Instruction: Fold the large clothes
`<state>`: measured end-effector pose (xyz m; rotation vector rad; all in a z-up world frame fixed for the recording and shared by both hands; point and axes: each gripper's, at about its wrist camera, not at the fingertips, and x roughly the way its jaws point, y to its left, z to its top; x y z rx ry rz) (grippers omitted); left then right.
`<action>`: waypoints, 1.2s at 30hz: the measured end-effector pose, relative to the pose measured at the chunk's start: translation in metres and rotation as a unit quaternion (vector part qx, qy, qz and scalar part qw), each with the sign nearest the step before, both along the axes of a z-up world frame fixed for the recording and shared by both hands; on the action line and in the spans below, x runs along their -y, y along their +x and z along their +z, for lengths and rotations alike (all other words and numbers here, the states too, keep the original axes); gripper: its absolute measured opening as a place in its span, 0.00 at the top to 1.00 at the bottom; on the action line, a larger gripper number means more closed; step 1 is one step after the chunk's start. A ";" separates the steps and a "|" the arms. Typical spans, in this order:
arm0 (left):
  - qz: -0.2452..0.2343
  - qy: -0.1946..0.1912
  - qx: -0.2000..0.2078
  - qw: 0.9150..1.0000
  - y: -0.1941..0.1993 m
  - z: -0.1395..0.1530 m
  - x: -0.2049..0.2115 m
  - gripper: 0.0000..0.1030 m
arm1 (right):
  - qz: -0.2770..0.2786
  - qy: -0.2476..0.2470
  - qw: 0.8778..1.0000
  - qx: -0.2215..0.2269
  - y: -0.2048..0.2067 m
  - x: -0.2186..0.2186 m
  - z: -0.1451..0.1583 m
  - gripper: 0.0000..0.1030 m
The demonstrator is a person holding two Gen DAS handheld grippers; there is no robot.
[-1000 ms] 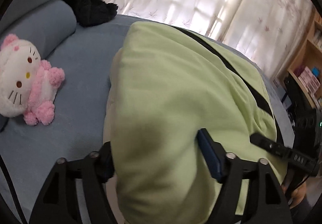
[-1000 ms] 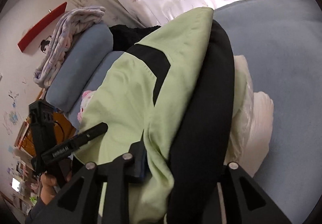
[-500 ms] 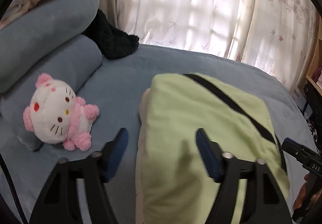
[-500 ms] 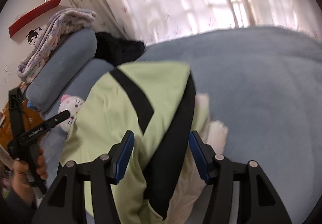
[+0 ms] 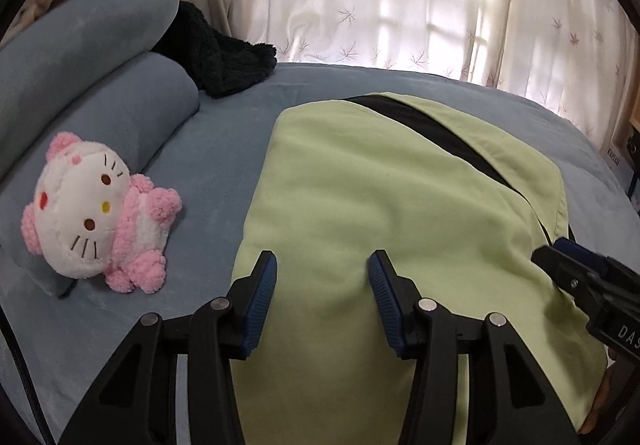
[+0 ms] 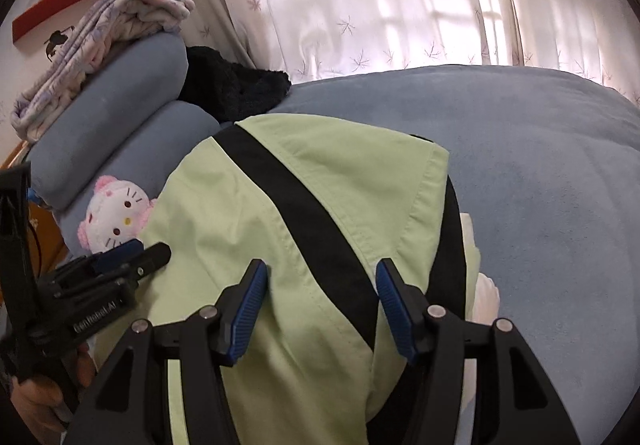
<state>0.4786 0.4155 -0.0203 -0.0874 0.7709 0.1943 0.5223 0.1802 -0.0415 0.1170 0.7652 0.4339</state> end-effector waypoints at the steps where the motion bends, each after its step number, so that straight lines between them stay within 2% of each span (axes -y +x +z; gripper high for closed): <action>1: 0.003 -0.004 0.000 1.000 0.001 -0.003 -0.002 0.53 | 0.001 -0.002 1.000 0.000 0.001 -0.001 -0.002 0.44; 6: 0.009 -0.007 0.006 1.000 0.005 -0.015 -0.004 0.52 | -0.001 -0.019 1.000 0.006 0.001 -0.005 -0.014 0.41; 11: 0.016 -0.009 0.005 1.000 0.001 -0.013 -0.002 0.50 | -0.004 -0.024 1.000 -0.002 0.001 -0.004 -0.016 0.39; 14: 0.024 -0.014 0.000 1.000 -0.010 -0.003 0.002 0.36 | -0.013 -0.041 0.999 -0.021 -0.007 0.000 -0.009 0.32; 15: 0.025 -0.021 -0.002 0.999 -0.015 0.001 0.002 0.26 | -0.016 -0.046 0.998 -0.029 -0.012 0.003 -0.006 0.31; 16: 0.029 -0.025 -0.008 0.999 -0.021 0.006 0.003 0.23 | -0.018 -0.049 0.998 -0.038 -0.019 0.007 -0.002 0.31; 20: 0.056 -0.044 -0.026 0.997 -0.050 0.027 0.009 0.20 | -0.009 -0.051 0.997 -0.051 -0.053 0.025 0.020 0.25; 23: 0.068 -0.048 -0.044 0.996 -0.078 0.046 0.021 0.12 | 0.002 -0.056 0.997 -0.060 -0.092 0.043 0.047 0.22; 27: 0.052 -0.023 -0.069 0.996 -0.130 0.072 0.058 0.01 | 0.010 -0.054 0.996 -0.063 -0.147 0.068 0.079 0.16; 30: 0.040 -0.020 -0.074 0.996 -0.173 0.089 0.086 0.01 | 0.009 -0.063 0.996 -0.064 -0.186 0.087 0.096 0.12; 36: 0.003 -0.021 -0.078 0.997 -0.247 0.112 0.143 0.01 | 0.005 -0.083 0.994 -0.069 -0.264 0.123 0.121 0.12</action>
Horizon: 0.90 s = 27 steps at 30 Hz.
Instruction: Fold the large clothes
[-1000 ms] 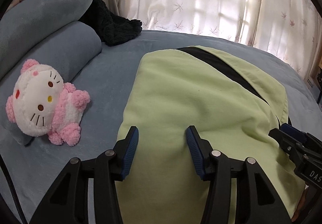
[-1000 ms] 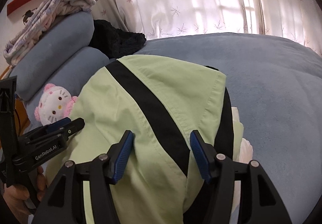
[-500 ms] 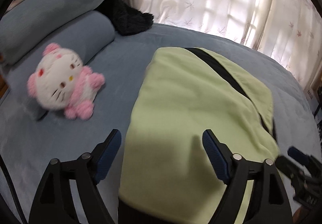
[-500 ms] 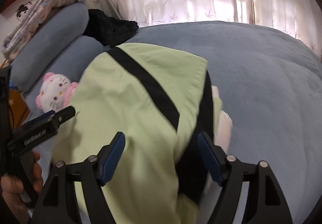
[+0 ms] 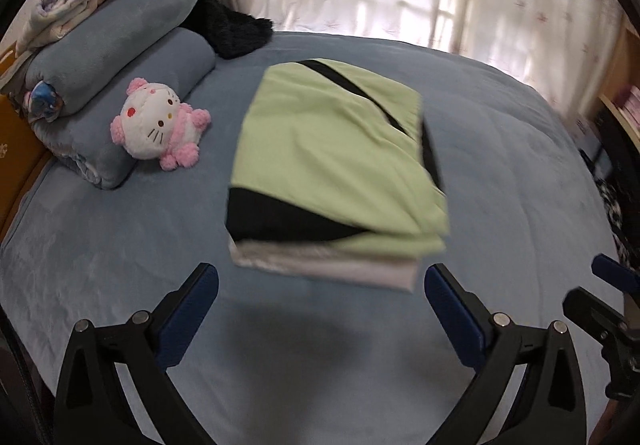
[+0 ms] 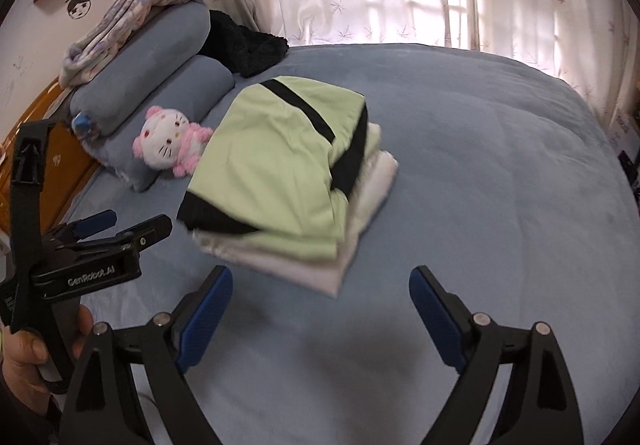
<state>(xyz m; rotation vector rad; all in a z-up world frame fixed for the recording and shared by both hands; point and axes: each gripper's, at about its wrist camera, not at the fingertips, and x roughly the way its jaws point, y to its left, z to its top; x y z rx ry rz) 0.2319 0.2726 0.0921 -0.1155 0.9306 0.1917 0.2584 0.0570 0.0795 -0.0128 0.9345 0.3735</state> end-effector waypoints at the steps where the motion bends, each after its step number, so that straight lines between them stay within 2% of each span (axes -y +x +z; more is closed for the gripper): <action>1: -0.004 0.001 -0.001 1.000 -0.008 0.002 0.007 0.01 | -0.006 0.001 1.000 -0.002 -0.015 0.009 0.003 0.12; 6: -0.028 0.012 -0.013 0.999 -0.056 0.013 0.057 0.01 | -0.023 0.002 1.000 -0.011 -0.061 0.043 0.012 0.12; 17: -0.088 0.002 0.025 0.996 -0.149 0.031 0.145 0.01 | -0.038 0.013 0.999 0.009 -0.145 0.103 0.025 0.12; 23: -0.110 0.006 0.058 0.992 -0.186 0.020 0.171 0.01 | -0.064 0.028 0.997 0.022 -0.183 0.139 0.004 0.12; 27: -0.094 -0.004 0.056 0.994 -0.198 0.001 0.172 0.01 | -0.083 0.024 0.996 0.018 -0.199 0.155 -0.019 0.12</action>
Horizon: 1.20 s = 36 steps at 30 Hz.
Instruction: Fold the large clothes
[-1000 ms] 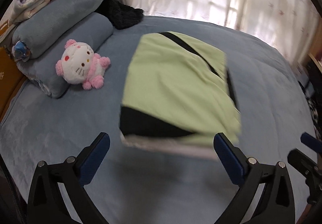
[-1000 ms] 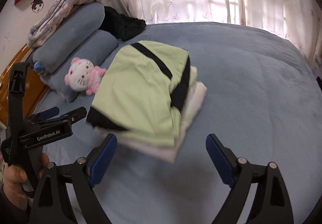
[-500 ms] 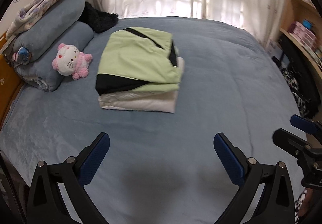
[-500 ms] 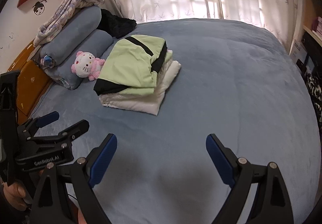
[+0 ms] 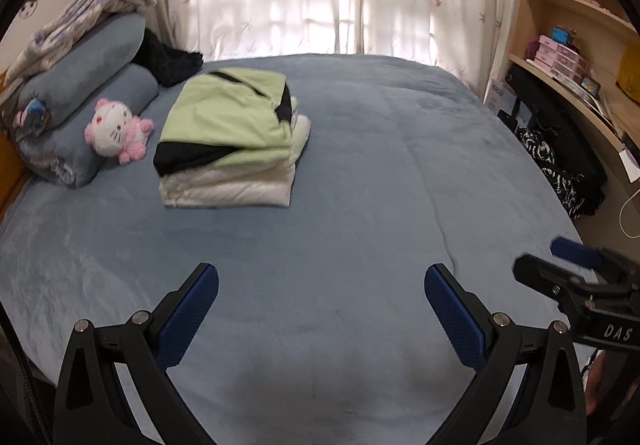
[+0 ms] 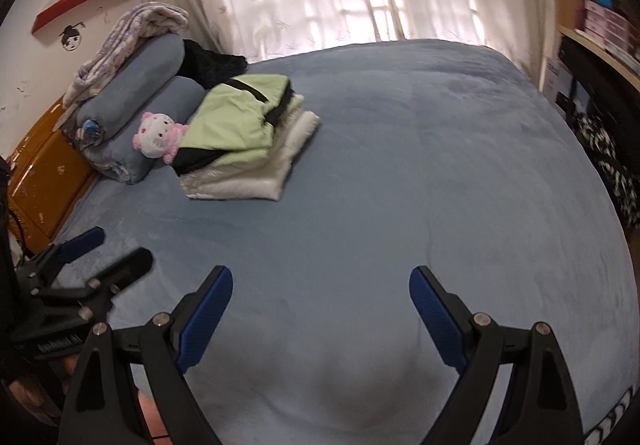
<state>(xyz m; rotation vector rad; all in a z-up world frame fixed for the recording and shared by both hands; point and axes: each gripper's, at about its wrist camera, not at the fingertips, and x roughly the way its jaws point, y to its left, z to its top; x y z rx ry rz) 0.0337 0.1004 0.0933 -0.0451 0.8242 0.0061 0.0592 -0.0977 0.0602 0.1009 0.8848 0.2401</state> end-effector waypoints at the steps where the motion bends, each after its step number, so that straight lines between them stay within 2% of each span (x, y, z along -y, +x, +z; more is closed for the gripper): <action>1: 0.003 -0.002 -0.003 1.000 -0.001 -0.003 -0.001 0.01 | -0.006 0.000 1.000 -0.003 -0.005 0.004 -0.007 0.12; 7: 0.034 0.015 -0.001 0.999 -0.019 -0.022 0.002 0.01 | -0.039 0.007 0.999 0.015 -0.031 0.018 -0.021 0.11; 12: 0.046 0.028 0.024 0.998 -0.048 -0.033 0.018 0.01 | -0.029 0.017 0.999 0.025 -0.054 0.011 -0.035 0.07; 17: 0.043 0.011 -0.003 0.999 -0.061 -0.050 0.025 0.01 | -0.033 0.025 0.999 0.024 -0.072 0.008 -0.048 0.07; 20: 0.033 0.021 -0.014 0.999 -0.068 -0.058 0.034 0.01 | -0.033 0.028 0.999 0.018 -0.080 0.007 -0.054 0.07; 24: 0.037 0.028 -0.014 0.999 -0.076 -0.061 0.039 0.01 | -0.029 0.035 0.999 0.017 -0.086 0.007 -0.059 0.07; 30: 0.037 0.003 -0.036 0.999 -0.080 -0.067 0.037 0.01 | -0.025 0.031 0.999 0.020 -0.092 0.009 -0.060 0.07; 36: 0.033 -0.001 -0.046 0.998 -0.084 -0.073 0.036 0.01 | -0.020 0.028 0.999 0.018 -0.096 0.008 -0.064 0.07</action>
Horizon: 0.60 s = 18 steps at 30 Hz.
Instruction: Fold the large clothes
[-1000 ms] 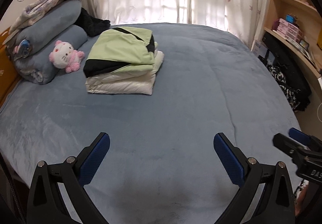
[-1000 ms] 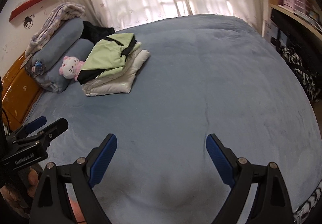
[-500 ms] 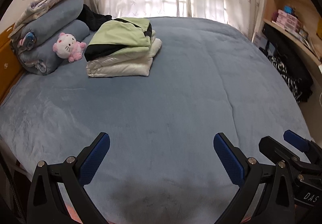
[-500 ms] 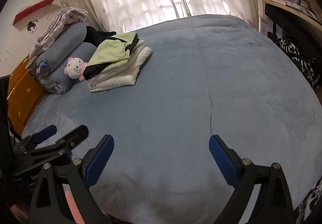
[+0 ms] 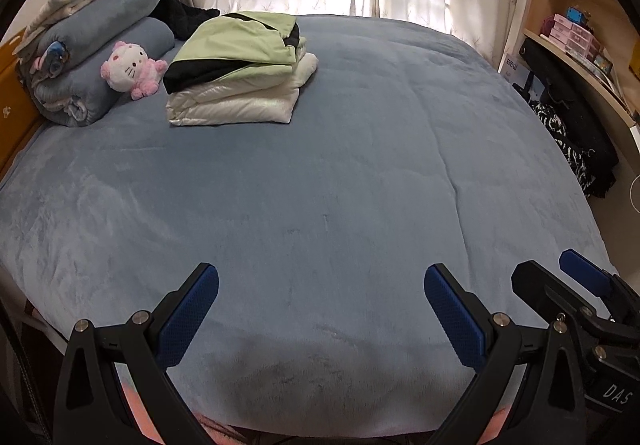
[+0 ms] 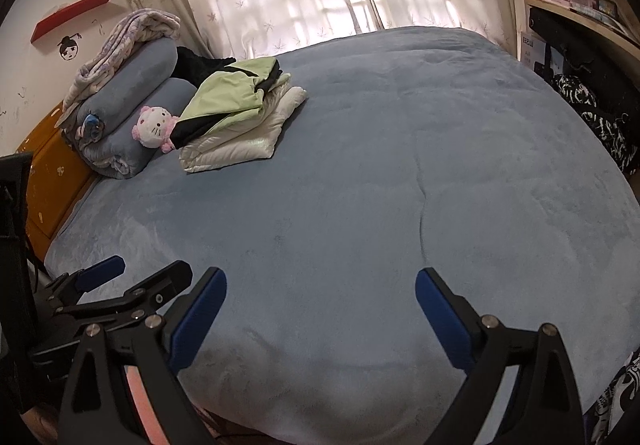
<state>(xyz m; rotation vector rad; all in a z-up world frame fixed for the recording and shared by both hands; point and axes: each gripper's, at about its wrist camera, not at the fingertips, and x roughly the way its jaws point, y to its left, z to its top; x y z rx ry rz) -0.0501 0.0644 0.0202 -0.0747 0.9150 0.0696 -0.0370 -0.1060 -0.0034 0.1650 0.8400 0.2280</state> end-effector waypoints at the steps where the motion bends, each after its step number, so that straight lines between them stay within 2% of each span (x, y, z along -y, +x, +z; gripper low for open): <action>1: 0.000 0.001 0.000 1.000 -0.001 0.000 0.000 0.01 | 0.001 0.002 1.000 -0.001 0.000 0.001 -0.001 0.07; 5: 0.002 0.010 0.005 1.000 -0.004 0.001 0.000 0.02 | 0.004 0.000 1.000 -0.001 -0.002 -0.001 -0.001 0.07; 18: 0.010 0.007 0.007 1.000 -0.010 0.003 -0.006 0.03 | 0.007 -0.008 1.000 0.006 -0.007 -0.008 0.003 0.07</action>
